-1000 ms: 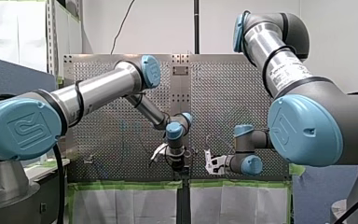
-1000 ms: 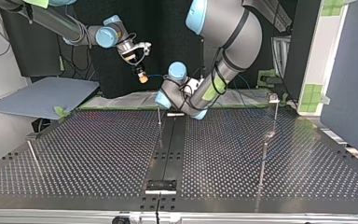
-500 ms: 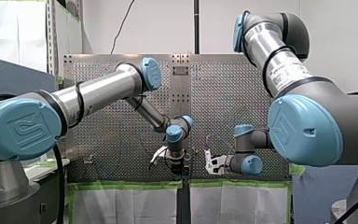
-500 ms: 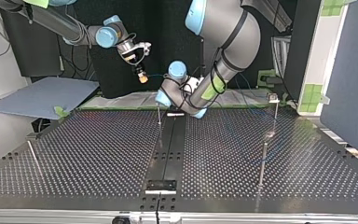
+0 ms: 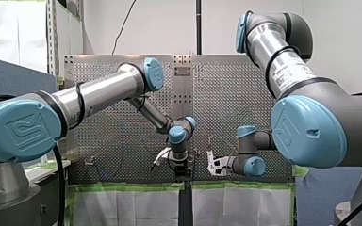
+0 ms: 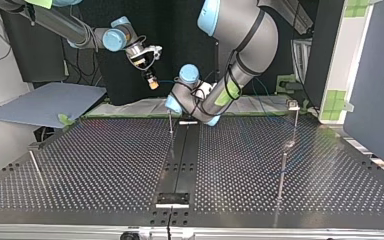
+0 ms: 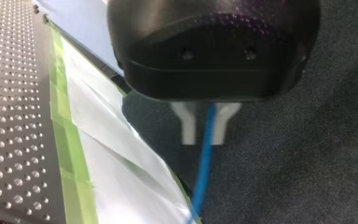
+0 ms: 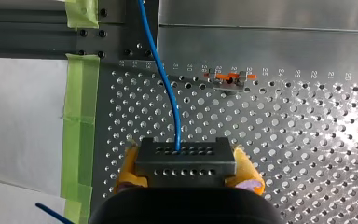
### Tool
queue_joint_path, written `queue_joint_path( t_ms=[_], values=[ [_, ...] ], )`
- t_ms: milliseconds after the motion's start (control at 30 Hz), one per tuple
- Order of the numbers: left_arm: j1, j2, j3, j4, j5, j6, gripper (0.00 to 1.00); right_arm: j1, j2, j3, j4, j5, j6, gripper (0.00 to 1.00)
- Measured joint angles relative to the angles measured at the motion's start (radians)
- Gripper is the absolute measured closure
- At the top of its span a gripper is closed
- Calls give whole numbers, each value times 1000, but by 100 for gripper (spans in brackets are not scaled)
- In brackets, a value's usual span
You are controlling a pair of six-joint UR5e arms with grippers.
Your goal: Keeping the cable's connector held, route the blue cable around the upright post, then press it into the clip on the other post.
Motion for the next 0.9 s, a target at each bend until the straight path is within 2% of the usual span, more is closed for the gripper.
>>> queue_joint_path(
  t_ms=[267,433,633,900],
  values=[
    [-4,0,0,-9,-2,-39,100,-7,0,-2,2,1,15,100],
    [-5,6,-4,-21,-3,-77,100,-15,0,-6,1,1,40,100],
    [1,53,-51,-1,-1,-101,100,-29,0,-7,0,1,56,100],
    [4,116,-129,57,-4,-122,100,-41,0,-8,-3,1,65,100]
  ],
)
